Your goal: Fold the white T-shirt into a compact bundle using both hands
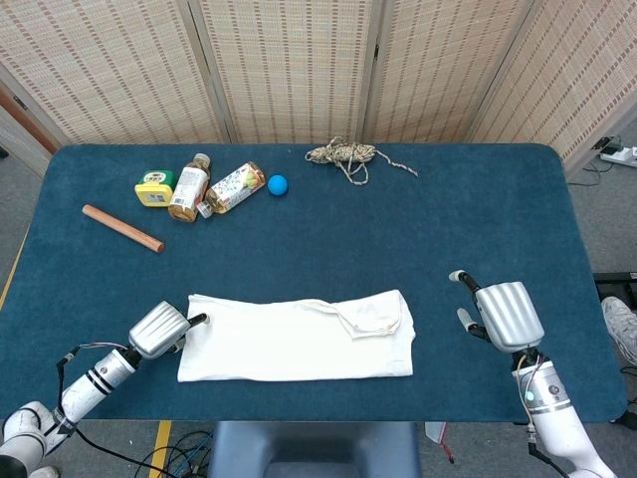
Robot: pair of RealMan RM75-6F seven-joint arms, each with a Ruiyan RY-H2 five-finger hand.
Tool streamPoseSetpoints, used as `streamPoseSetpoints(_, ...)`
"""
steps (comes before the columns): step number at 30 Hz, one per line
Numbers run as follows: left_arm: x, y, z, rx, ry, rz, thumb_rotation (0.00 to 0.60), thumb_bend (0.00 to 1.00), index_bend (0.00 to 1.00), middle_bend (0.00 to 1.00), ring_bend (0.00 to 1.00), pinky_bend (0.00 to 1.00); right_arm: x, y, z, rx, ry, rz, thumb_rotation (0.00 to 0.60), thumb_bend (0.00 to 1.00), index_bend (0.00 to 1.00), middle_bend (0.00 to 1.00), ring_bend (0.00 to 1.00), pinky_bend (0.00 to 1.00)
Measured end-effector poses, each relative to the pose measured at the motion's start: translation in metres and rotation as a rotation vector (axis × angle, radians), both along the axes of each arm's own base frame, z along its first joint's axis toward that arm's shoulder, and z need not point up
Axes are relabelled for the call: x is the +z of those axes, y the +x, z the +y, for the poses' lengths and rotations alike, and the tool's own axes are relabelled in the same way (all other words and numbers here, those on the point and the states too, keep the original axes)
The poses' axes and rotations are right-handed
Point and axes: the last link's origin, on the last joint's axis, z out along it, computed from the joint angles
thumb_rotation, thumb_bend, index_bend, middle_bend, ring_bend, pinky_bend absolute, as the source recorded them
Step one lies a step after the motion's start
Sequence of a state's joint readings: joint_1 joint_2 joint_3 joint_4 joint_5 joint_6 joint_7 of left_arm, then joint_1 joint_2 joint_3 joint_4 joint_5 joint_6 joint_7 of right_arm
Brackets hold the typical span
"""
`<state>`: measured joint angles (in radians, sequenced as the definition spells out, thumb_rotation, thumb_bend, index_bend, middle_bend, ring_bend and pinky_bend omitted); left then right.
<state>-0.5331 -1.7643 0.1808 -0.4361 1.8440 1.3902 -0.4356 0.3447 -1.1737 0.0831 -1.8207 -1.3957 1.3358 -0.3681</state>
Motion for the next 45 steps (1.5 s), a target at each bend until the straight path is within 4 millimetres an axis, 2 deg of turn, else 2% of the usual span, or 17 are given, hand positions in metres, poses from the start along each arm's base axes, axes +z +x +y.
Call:
streamPoseSetpoints(8, -0.006, 0.007, -0.001, 0.001, -0.017, -0.03, 0.6, 0.24, 0.4, 0.94, 0.86, 0.93, 0.001, -0.001, 0.001, 0.005, -0.009, -0.005, 0.6, 0.33, 0.3, 0.95, 0.93, 1.0)
streamPoseSetpoints(16, -0.011, 0.013, -0.001, 0.021, -0.055, -0.061, 0.6, 0.25, 0.52, 0.94, 0.86, 0.93, 0.002, -0.004, 0.002, 0.001, -0.017, -0.018, 0.6, 0.33, 0.31, 0.95, 0.93, 1.0)
streamPoseSetpoints(32, -0.015, 0.026, -0.002, 0.052, -0.094, -0.113, 0.6, 0.49, 0.65, 0.94, 0.86, 0.93, 0.008, -0.002, 0.003, 0.015, -0.039, -0.055, 0.6, 0.33, 0.33, 0.95, 0.93, 1.0)
streamPoseSetpoints(40, -0.011, 0.026, -0.007, 0.082, -0.11, -0.142, 0.6, 0.56, 0.67, 0.94, 0.86, 0.93, 0.007, -0.002, 0.002, 0.027, -0.039, -0.075, 0.6, 0.33, 0.34, 0.95, 0.93, 1.0)
streamPoseSetpoints(45, -0.002, 0.026, -0.013, 0.103, -0.115, -0.176, 0.6, 0.58, 0.68, 0.94, 0.86, 0.93, 0.007, -0.001, 0.002, 0.035, -0.04, -0.077, 0.6, 0.33, 0.35, 0.95, 0.93, 1.0)
